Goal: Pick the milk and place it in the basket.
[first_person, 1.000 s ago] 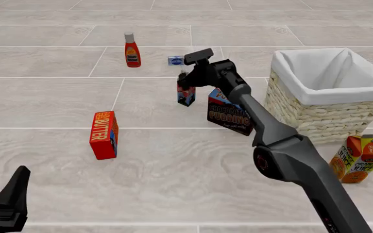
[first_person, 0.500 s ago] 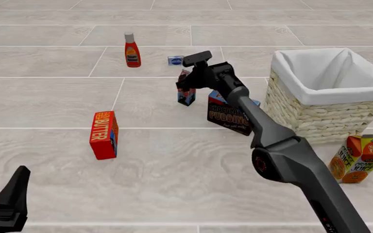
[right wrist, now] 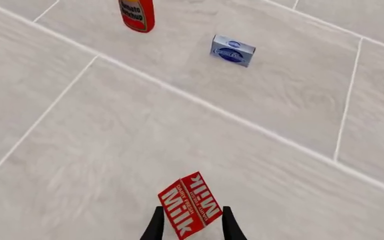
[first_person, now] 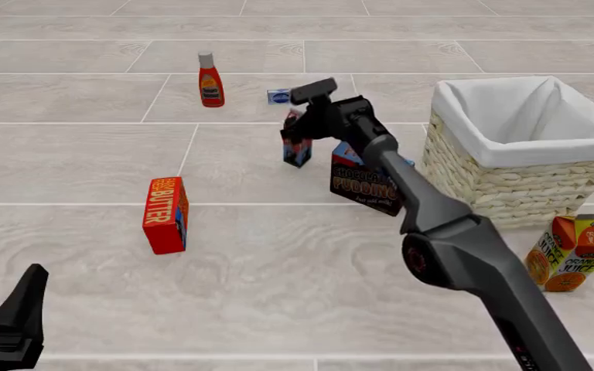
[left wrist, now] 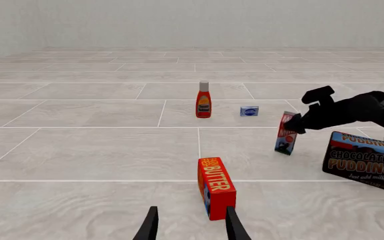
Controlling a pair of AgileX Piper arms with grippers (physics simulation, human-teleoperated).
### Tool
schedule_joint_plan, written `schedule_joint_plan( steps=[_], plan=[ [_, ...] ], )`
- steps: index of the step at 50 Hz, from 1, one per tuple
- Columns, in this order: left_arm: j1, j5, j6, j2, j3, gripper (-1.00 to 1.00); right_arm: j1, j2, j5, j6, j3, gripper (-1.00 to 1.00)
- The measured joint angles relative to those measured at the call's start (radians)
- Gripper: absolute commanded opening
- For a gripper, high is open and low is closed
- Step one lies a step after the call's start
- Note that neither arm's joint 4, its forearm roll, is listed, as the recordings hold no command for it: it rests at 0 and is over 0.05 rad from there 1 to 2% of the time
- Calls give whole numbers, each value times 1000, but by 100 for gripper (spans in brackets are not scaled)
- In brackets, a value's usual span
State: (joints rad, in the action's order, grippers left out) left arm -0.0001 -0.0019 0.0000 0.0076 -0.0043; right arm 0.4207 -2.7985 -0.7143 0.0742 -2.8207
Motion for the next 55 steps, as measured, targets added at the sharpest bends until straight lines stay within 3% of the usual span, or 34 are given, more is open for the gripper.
schedule_joint_plan(
  steps=[29,55],
  plan=[
    [0,0,0,0,0,100,-2,130,-29,53,7,-100],
    [0,0,0,0,0,100,-28,273,-120,90,8,-100]
  ],
)
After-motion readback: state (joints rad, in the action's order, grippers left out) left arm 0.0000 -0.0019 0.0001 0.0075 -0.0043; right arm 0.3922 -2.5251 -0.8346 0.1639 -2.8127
